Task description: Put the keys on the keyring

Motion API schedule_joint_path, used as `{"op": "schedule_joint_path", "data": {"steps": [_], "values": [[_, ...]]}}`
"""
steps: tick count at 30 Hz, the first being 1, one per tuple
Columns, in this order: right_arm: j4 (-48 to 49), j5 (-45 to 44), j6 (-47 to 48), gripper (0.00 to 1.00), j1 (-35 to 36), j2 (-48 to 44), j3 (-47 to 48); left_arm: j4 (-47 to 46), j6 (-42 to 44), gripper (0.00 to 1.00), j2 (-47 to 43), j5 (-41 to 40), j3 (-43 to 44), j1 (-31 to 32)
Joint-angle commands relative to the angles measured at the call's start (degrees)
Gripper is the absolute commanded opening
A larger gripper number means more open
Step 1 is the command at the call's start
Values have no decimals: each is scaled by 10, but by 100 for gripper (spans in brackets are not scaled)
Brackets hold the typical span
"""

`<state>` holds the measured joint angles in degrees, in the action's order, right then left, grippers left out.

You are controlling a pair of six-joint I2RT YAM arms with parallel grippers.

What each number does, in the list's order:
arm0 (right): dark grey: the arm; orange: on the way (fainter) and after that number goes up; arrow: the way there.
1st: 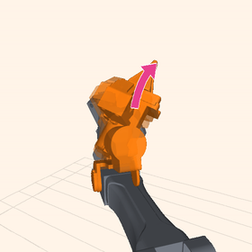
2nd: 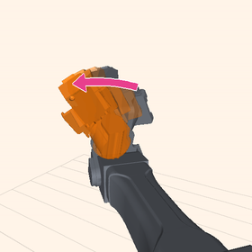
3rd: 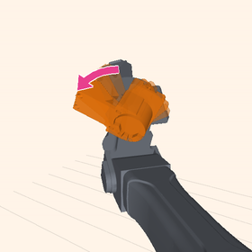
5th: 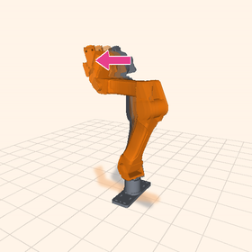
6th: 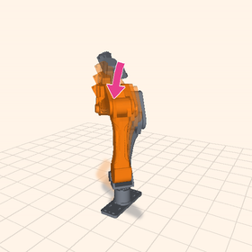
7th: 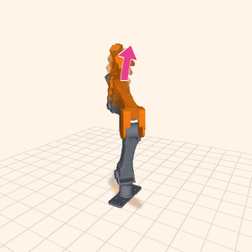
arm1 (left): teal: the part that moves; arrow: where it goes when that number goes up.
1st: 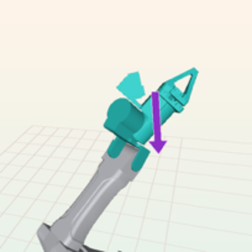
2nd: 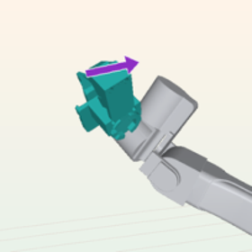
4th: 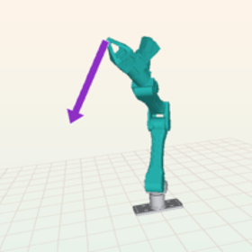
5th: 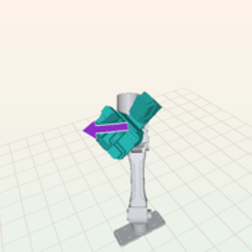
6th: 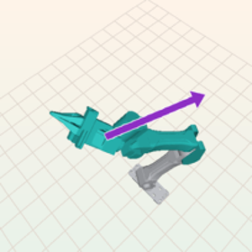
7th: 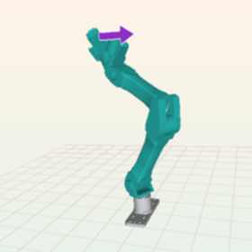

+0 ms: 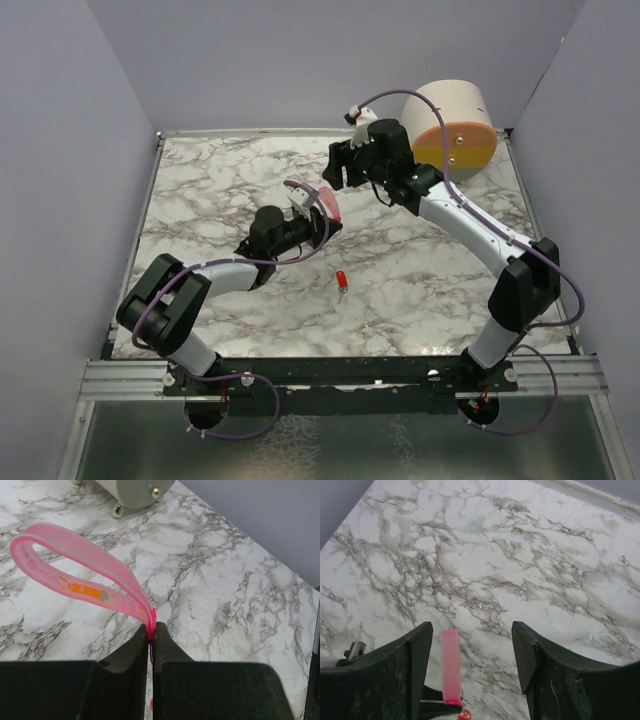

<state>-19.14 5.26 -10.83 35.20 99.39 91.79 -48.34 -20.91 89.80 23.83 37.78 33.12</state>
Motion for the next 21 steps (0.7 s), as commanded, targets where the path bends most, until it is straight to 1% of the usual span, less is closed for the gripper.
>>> {"op": "schedule_joint_path", "data": {"steps": [1, 6, 10, 13, 15, 19, 21], "values": [[54, -74, -23, 66, 1, -90, -81, -21, -42, 0, -48, -77, -27, -3], [97, -98, -53, 68, 1, -201, -236, -18, -86, 0, -110, -161, -74, -17], [106, -63, -83, 66, 2, -256, -342, -12, -133, 0, -172, -234, -125, -29], [119, -22, -105, 59, 5, -256, -400, -6, -142, 0, -204, -273, -145, -30], [126, -9, -111, 57, 15, -244, -429, -1, -142, 0, -220, -286, -152, -30], [131, -18, -123, 56, 48, -209, -464, 18, -137, 0, -245, -302, -159, -30], [144, -5, -133, 55, 56, -195, -480, 21, -136, 0, -253, -305, -161, -31]]}}
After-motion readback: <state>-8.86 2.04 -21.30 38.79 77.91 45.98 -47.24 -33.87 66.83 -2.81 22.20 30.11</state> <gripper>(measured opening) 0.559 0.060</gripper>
